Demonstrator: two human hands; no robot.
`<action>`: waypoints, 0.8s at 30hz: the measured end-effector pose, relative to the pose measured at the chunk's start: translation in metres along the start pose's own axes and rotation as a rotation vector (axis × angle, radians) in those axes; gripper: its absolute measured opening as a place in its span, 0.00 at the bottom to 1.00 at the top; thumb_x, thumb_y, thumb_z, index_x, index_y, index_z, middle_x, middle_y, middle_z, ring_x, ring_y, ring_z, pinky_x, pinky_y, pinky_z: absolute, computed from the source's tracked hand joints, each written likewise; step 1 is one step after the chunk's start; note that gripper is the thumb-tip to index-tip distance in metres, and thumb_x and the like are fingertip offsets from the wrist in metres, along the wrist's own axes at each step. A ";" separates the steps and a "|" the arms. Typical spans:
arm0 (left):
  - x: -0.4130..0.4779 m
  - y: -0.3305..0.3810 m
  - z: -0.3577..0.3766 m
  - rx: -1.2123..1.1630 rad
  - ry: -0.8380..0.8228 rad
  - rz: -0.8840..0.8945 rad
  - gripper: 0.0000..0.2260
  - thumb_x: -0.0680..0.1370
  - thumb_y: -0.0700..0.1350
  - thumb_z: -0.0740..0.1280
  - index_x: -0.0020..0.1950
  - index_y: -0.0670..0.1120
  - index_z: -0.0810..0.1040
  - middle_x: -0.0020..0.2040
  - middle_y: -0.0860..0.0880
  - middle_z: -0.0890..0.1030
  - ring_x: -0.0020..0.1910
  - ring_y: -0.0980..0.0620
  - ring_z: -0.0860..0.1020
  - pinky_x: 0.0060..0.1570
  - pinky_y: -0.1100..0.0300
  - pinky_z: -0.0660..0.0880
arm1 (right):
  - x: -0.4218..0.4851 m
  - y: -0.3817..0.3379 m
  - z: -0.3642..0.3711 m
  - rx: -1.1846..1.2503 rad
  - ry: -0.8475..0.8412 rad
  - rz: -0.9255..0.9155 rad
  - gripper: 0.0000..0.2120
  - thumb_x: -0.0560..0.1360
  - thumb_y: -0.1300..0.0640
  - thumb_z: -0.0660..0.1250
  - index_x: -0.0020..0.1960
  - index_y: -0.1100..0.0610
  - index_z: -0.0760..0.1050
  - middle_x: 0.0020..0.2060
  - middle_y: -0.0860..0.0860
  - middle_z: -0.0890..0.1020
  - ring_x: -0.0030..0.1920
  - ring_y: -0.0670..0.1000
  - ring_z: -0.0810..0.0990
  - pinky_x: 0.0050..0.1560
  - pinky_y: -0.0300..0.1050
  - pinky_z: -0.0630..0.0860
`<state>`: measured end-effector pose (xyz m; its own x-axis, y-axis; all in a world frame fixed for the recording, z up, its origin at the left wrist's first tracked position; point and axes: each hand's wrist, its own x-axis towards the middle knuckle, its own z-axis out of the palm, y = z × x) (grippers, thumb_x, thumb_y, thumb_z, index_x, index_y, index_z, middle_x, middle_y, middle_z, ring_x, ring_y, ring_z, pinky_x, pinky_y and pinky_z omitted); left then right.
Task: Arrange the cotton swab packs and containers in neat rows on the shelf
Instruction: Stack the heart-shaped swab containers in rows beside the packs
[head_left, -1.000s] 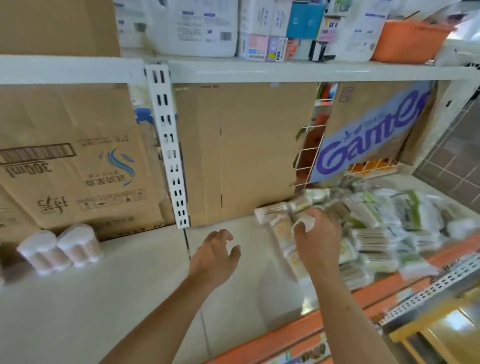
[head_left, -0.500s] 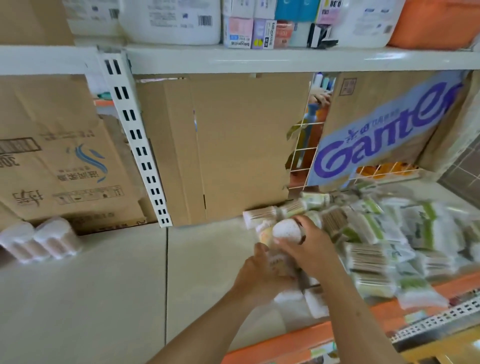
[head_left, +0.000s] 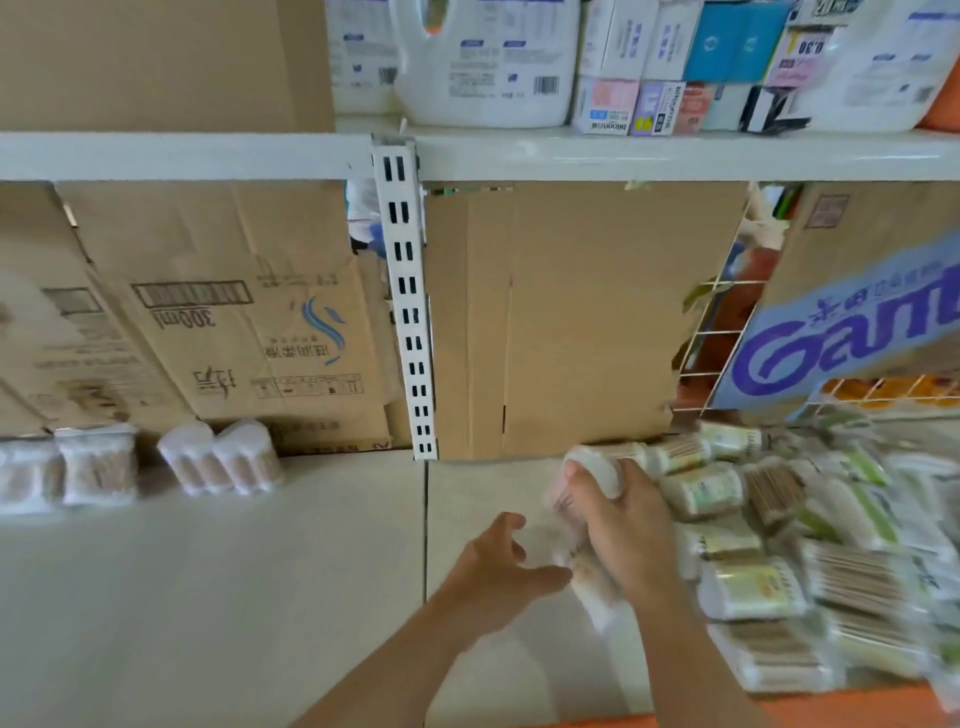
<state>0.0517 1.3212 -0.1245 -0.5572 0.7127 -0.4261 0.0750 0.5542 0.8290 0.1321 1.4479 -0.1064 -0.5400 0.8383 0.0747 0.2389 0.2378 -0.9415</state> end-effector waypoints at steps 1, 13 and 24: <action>0.002 -0.001 0.006 -0.034 -0.028 -0.022 0.36 0.67 0.57 0.73 0.71 0.54 0.62 0.55 0.53 0.75 0.49 0.54 0.77 0.39 0.65 0.73 | 0.000 0.000 0.005 0.009 0.026 0.013 0.09 0.74 0.47 0.69 0.48 0.51 0.76 0.40 0.45 0.81 0.42 0.40 0.79 0.40 0.35 0.73; 0.002 0.002 0.045 -0.233 0.060 -0.017 0.23 0.63 0.52 0.76 0.53 0.48 0.72 0.45 0.51 0.78 0.36 0.56 0.75 0.28 0.67 0.71 | -0.015 0.015 0.006 0.315 0.207 0.250 0.14 0.73 0.41 0.69 0.48 0.52 0.79 0.39 0.50 0.85 0.42 0.52 0.84 0.46 0.52 0.80; -0.020 -0.050 -0.052 -0.688 0.172 -0.020 0.36 0.56 0.44 0.76 0.63 0.44 0.71 0.53 0.44 0.79 0.47 0.47 0.81 0.43 0.56 0.80 | -0.028 -0.017 0.083 0.350 -0.006 0.256 0.15 0.72 0.45 0.71 0.45 0.57 0.77 0.35 0.57 0.81 0.30 0.52 0.77 0.30 0.46 0.74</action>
<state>0.0161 1.2571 -0.1391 -0.6796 0.5959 -0.4278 -0.4450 0.1286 0.8862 0.0761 1.3802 -0.1196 -0.5042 0.8453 -0.1769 0.0782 -0.1593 -0.9841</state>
